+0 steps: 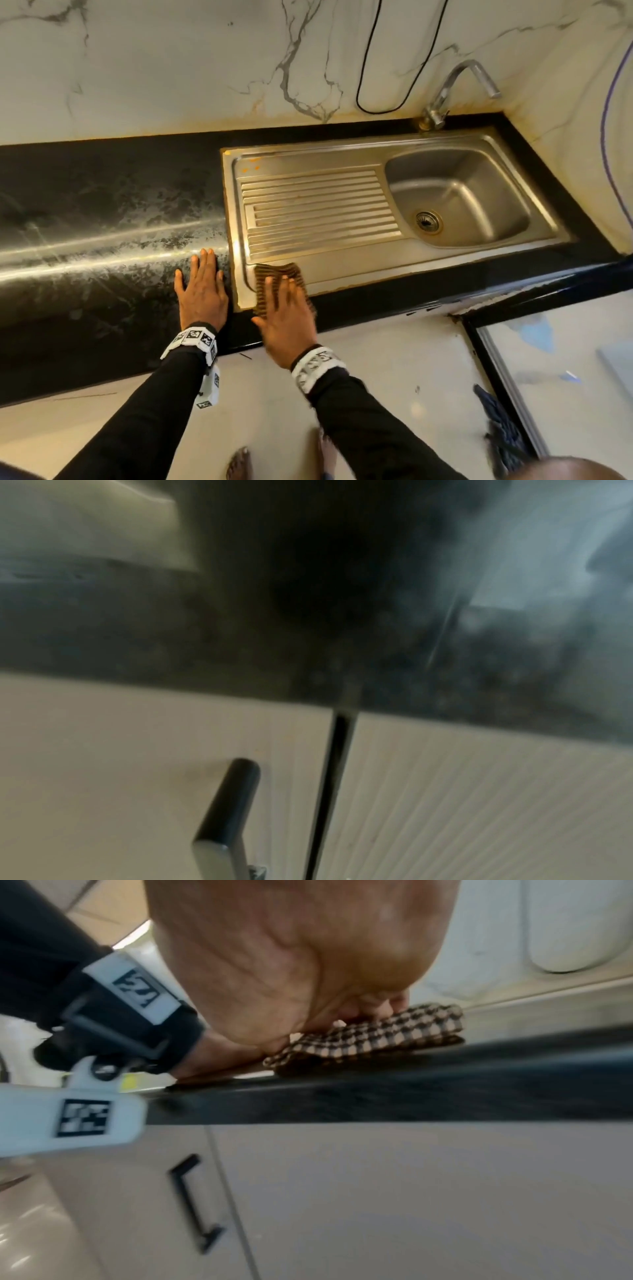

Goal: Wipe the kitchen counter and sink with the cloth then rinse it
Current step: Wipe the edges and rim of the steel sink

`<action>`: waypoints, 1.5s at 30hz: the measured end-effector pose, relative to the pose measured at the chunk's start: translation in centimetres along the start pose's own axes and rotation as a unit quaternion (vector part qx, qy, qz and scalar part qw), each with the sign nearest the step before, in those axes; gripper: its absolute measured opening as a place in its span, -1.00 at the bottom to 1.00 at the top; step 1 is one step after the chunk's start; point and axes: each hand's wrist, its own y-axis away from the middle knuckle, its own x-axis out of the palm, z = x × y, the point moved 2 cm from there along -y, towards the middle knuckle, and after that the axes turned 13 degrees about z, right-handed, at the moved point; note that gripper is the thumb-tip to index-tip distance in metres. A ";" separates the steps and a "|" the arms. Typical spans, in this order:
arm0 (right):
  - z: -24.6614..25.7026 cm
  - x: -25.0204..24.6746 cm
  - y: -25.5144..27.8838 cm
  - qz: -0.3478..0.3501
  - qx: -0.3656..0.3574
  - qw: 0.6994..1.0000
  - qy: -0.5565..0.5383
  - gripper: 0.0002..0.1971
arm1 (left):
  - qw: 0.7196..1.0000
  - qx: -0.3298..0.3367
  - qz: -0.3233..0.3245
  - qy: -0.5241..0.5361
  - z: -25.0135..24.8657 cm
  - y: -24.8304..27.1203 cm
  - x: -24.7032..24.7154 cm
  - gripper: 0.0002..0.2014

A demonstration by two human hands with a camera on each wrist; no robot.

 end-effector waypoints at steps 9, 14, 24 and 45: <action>-34.0 -5.8 6.6 -0.088 0.291 0.952 -0.021 -0.35 | 1.000 -0.002 -0.006 -0.001 0.3 -0.2 0.2 -0.46; -36.5 -6.1 7.2 -0.067 0.299 0.951 -0.050 -0.38 | 1.000 -0.004 -0.006 0.004 -0.4 -0.1 0.0 -0.46; -4.2 1.0 2.2 -0.042 -0.120 0.990 -0.063 -0.37 | 0.998 0.001 0.057 0.000 -0.8 0.0 -1.0 -0.44; 3.4 -14.9 -28.6 0.035 -0.036 0.991 -0.121 -0.30 | 0.926 0.034 0.326 -0.188 4.3 -16.5 -9.0 0.87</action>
